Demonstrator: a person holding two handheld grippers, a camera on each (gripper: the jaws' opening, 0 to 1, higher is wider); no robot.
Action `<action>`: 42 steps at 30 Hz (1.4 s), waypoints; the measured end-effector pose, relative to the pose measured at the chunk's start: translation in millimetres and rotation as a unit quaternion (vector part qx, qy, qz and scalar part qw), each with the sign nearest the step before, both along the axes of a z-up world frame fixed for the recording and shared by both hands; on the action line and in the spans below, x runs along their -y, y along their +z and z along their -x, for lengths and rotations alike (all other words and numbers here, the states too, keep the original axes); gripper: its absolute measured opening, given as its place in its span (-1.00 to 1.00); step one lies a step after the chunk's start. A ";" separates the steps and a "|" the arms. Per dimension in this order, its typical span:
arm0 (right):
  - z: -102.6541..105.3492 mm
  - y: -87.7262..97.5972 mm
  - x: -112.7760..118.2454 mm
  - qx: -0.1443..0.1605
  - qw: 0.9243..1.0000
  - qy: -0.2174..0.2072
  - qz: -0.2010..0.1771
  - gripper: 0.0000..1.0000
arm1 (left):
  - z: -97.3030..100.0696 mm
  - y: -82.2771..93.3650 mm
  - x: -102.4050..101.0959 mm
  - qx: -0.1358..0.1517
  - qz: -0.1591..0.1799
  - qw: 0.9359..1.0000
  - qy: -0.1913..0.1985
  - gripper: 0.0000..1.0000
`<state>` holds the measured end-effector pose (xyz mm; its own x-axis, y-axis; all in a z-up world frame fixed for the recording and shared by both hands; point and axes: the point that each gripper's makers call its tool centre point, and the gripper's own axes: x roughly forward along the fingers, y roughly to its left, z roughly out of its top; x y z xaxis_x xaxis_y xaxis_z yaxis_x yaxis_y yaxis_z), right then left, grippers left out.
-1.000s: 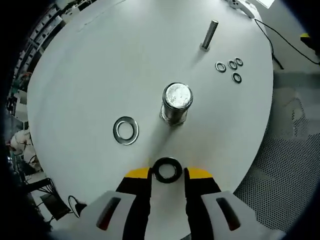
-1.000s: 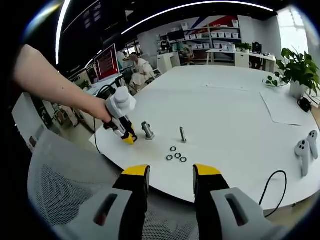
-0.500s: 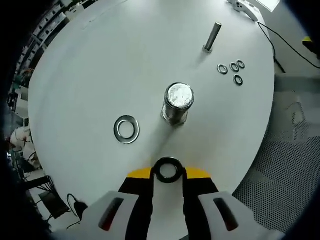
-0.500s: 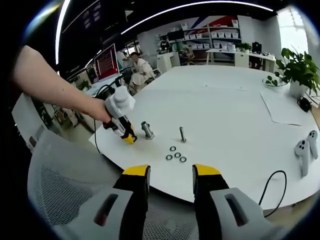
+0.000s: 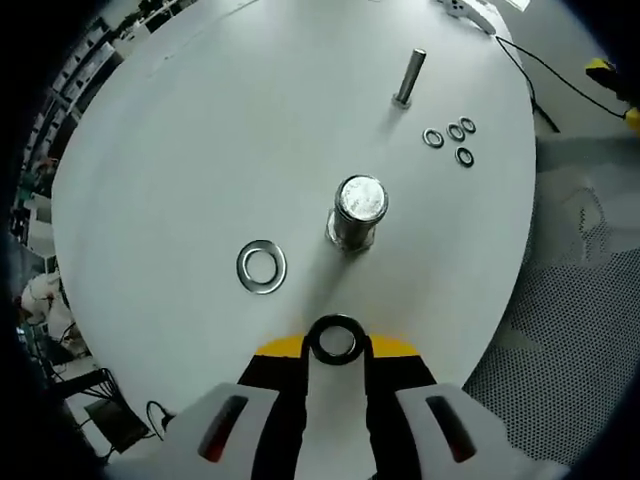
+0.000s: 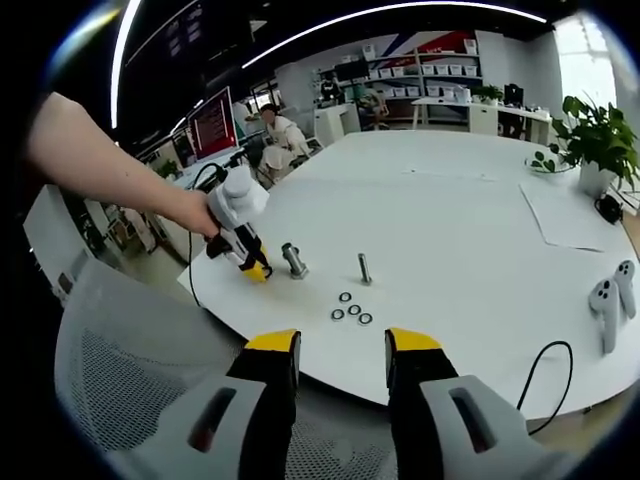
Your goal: Place the washer onto the threaded stud by aligning its center hole with the stud, sliding it down to the base, and recovering from edge contact or off-axis alignment until the washer reaches the visible bottom stop.
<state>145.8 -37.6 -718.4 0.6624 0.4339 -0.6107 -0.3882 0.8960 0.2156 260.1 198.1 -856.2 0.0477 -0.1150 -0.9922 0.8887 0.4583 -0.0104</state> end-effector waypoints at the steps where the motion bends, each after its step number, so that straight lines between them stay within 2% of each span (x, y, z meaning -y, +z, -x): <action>1: 0.0 0.1 0.0 0.000 1.000 0.000 0.000 -0.27 | -0.5 1.9 1.5 0.003 0.001 1.000 -0.008 -0.63; 8: 0.0 -0.6 -0.8 -0.001 1.000 0.002 0.001 -0.27 | -4.9 16.0 13.5 0.019 0.019 0.999 -0.042 -0.62; 17: 0.7 -1.8 -1.9 -0.005 1.000 0.008 0.003 -0.28 | -13.9 39.9 21.6 0.039 0.051 0.998 -0.020 -0.62; 26: 1.8 -2.1 -3.6 -0.006 1.000 0.012 0.002 -0.29 | -17.1 67.5 34.3 0.069 0.082 0.994 -0.023 -0.62; 33: 3.3 -2.7 -5.6 -0.008 1.000 0.020 0.005 -0.30 | -20.1 73.4 44.0 0.081 0.085 0.993 -0.024 -0.62; 42: 2.5 -1.9 -4.4 -0.005 1.000 0.016 0.003 -0.30 | -20.0 64.7 57.7 0.078 0.072 0.993 -0.052 -0.62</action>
